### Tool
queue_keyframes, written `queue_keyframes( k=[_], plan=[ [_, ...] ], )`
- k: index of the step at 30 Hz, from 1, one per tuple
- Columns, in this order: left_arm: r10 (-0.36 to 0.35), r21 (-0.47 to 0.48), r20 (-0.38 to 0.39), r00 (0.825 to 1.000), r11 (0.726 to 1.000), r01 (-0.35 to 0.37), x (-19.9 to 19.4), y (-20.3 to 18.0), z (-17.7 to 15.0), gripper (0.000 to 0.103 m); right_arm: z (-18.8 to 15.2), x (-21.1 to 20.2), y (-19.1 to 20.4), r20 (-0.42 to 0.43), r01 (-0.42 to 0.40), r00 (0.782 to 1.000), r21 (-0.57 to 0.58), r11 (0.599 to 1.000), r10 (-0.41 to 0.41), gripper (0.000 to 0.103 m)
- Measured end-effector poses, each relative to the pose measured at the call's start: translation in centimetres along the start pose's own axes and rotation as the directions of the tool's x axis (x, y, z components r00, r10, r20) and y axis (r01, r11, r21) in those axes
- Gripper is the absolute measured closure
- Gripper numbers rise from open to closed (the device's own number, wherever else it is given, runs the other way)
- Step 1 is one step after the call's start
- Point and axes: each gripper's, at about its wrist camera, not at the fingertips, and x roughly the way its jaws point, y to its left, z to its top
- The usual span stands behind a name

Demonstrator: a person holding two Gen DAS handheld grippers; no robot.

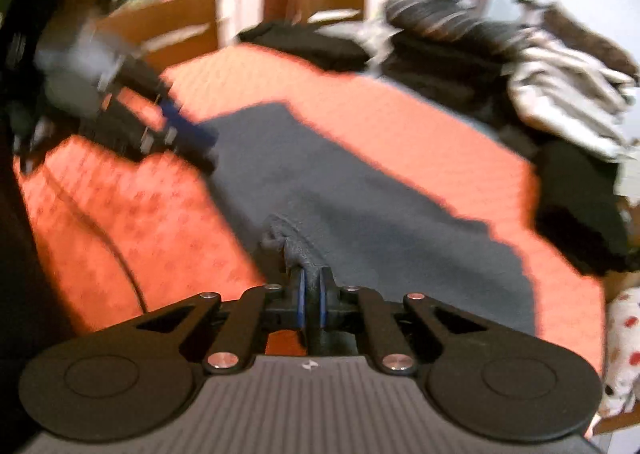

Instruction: Fold clothes

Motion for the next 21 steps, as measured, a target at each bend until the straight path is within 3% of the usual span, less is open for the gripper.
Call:
queue_keyframes(
  k=[5, 9, 16, 21],
  plan=[
    [-0.025, 0.025, 0.015, 1.000, 0.999, 0.024, 1.3, -1.1, 1.2, 0.053, 0.8, -3.7, -6.2, 0.091, 0.117, 0.987, 0.148, 0.982, -0.131, 0.096],
    [-0.058, 0.047, 0.020, 0.998, 0.997, 0.057, 2.7, -2.4, 2.3, 0.045, 0.2, -5.1, -11.7, 0.099, 0.184, 0.972, 0.245, 0.952, -0.213, 0.096],
    [-0.112, 0.119, 0.008, 0.994, 0.987, 0.110, 5.3, -5.7, 4.3, 0.041, -2.0, -4.1, -19.5, 0.001, 0.333, 0.935, 0.331, 0.883, -0.354, 0.096],
    [-0.104, 0.123, 0.001, 0.995, 0.987, 0.103, 6.8, -7.0, 5.2, 0.041, -4.6, -1.2, -22.0, -0.100, 0.373, 0.927, 0.363, 0.854, -0.362, 0.096]
  ],
)
